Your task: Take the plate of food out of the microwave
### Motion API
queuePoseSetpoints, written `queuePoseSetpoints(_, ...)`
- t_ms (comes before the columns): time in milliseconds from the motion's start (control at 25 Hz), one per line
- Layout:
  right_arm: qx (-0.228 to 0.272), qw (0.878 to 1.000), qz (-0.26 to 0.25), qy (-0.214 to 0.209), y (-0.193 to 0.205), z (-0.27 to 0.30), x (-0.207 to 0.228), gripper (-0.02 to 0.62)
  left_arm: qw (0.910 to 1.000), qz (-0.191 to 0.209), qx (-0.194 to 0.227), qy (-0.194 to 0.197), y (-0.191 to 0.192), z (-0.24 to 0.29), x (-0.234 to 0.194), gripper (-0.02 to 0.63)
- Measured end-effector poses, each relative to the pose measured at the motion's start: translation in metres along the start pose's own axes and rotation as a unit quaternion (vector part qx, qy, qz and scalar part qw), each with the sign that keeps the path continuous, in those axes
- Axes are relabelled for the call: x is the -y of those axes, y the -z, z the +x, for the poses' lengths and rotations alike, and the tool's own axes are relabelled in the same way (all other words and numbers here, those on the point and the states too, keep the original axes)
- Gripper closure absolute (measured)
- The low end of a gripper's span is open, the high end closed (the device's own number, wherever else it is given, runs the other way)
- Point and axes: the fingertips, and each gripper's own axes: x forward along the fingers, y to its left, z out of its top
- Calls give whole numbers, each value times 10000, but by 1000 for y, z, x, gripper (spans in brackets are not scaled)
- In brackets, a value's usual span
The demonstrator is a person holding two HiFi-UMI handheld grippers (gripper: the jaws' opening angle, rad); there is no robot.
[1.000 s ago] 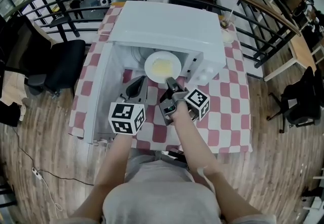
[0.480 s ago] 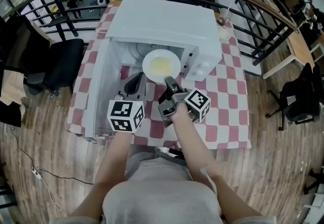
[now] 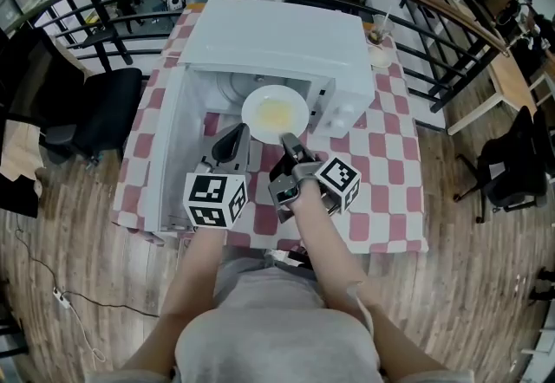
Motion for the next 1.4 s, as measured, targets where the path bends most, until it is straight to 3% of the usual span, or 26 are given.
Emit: queuePoseSetpoints(1400, 37, 9998, 79, -151, 3, -24, -29, 561, 9995, 145, 158, 249, -9, -4, 25, 603)
